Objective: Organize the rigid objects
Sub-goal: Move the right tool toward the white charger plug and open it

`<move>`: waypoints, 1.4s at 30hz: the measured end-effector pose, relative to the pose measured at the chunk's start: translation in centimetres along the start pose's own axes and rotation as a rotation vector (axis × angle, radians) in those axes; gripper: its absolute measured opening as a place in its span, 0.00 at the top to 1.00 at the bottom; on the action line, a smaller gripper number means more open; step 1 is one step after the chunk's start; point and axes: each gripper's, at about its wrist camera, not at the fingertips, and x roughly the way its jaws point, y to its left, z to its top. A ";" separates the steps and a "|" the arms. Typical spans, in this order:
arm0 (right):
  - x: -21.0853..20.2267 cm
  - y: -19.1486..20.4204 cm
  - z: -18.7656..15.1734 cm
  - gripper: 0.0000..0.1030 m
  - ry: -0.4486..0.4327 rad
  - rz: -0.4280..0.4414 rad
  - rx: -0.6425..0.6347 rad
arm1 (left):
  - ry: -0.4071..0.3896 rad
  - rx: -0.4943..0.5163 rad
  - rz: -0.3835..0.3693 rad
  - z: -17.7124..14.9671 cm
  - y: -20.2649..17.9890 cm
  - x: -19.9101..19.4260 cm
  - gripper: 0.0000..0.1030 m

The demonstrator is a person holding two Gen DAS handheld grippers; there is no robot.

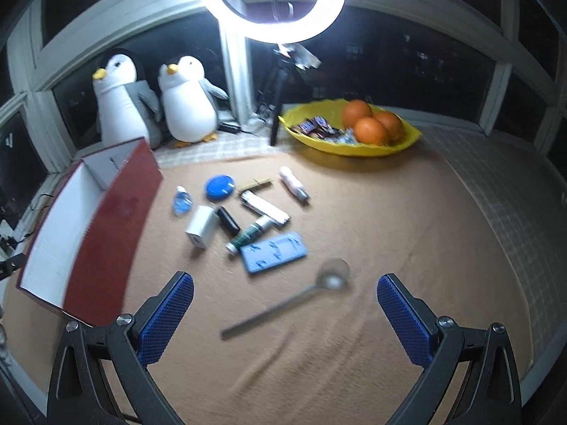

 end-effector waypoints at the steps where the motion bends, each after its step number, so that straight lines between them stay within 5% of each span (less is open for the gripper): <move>1: 0.3 -0.6 -0.3 0.01 0.014 -0.008 0.012 | 0.003 -0.002 0.002 0.0 0.1 0.2 0.01; 12: 4.7 -4.2 -0.8 0.13 0.126 0.011 0.143 | 0.032 0.006 0.013 -0.2 0.0 1.6 0.05; 32: 12.4 6.8 4.7 0.18 0.162 0.145 -0.050 | 0.044 0.019 0.002 -0.3 -0.9 2.2 0.21; 36: 14.1 7.3 4.9 0.27 0.194 0.145 -0.053 | 0.050 0.019 0.003 -0.3 -1.0 2.5 0.25; 42: 15.6 7.9 5.2 0.31 0.220 0.151 -0.052 | 0.079 0.018 0.006 -0.4 -1.0 3.4 0.51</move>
